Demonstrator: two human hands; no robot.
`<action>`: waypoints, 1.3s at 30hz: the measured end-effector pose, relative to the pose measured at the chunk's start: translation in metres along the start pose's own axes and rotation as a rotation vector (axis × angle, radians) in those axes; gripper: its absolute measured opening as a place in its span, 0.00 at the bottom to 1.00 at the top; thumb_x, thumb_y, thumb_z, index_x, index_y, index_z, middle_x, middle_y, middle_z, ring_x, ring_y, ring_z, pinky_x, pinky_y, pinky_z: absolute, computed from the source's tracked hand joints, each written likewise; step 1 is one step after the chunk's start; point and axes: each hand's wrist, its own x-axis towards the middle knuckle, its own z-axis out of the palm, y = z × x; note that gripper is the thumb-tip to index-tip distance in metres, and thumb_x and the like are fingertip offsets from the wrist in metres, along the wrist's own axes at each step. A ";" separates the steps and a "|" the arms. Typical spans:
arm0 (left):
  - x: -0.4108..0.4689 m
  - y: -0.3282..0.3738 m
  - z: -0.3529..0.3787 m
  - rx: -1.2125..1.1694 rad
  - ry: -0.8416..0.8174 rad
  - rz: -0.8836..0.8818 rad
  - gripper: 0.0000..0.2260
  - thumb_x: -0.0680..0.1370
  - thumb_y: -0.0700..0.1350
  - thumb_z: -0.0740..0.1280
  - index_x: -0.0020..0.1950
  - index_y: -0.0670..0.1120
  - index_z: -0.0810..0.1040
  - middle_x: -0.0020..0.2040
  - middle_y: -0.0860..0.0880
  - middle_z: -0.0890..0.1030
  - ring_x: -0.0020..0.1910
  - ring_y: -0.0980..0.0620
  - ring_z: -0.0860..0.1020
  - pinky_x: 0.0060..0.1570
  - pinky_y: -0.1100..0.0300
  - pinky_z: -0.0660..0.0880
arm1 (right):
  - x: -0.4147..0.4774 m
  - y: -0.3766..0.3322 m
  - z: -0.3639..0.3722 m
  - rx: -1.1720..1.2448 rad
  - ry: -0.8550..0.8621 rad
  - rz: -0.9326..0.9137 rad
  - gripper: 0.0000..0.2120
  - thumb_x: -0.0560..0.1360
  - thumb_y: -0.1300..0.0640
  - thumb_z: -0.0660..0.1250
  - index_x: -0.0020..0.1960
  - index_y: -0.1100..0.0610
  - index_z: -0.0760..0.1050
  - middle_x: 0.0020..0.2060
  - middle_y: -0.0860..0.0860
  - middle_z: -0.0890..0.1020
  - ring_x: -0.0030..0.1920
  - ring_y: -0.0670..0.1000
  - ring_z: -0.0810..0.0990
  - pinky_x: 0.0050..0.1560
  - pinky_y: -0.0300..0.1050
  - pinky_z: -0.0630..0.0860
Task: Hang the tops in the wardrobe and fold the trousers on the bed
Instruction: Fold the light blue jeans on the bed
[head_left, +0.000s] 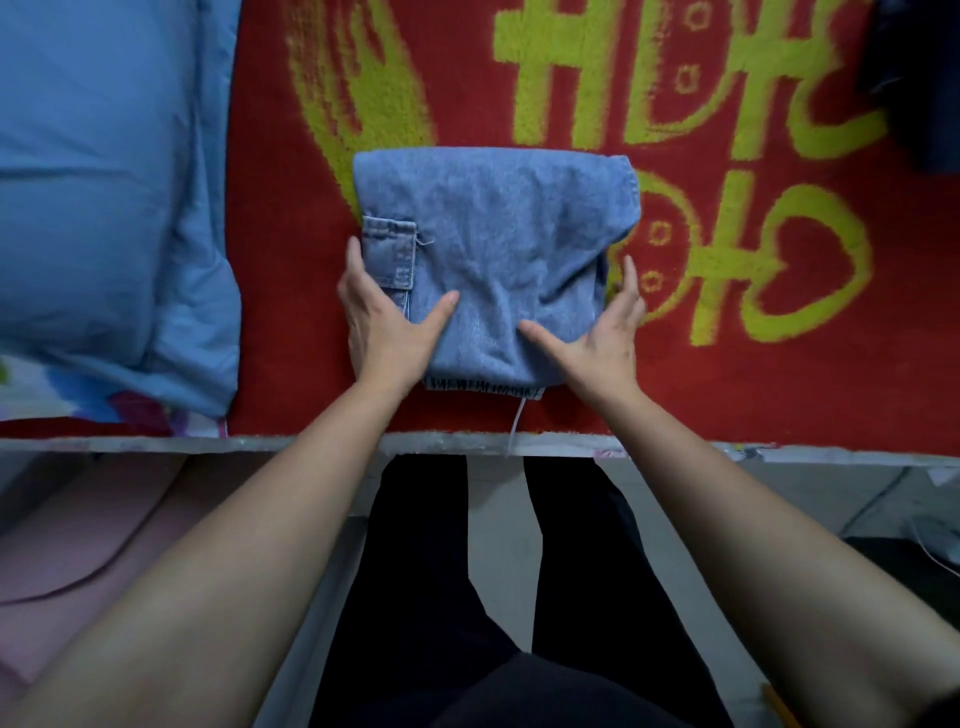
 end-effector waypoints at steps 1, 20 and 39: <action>0.004 0.002 -0.001 -0.032 -0.038 -0.043 0.50 0.67 0.60 0.76 0.79 0.46 0.53 0.76 0.43 0.62 0.74 0.46 0.64 0.71 0.55 0.62 | 0.002 0.000 0.003 0.049 -0.023 0.065 0.61 0.59 0.33 0.79 0.79 0.51 0.47 0.76 0.54 0.61 0.75 0.52 0.63 0.76 0.53 0.62; 0.031 0.031 -0.029 -0.514 -0.370 -0.649 0.25 0.57 0.44 0.85 0.51 0.41 0.84 0.45 0.47 0.86 0.43 0.49 0.86 0.42 0.52 0.83 | 0.018 -0.037 -0.009 0.489 -0.148 0.349 0.23 0.63 0.51 0.83 0.55 0.53 0.80 0.50 0.47 0.86 0.51 0.46 0.84 0.56 0.49 0.81; -0.159 0.214 -0.235 -0.852 0.231 -0.089 0.23 0.68 0.36 0.76 0.61 0.41 0.73 0.51 0.44 0.81 0.45 0.50 0.81 0.50 0.52 0.79 | -0.076 -0.254 -0.227 0.378 -0.377 -0.441 0.30 0.62 0.46 0.81 0.60 0.51 0.76 0.53 0.48 0.85 0.54 0.51 0.83 0.57 0.58 0.80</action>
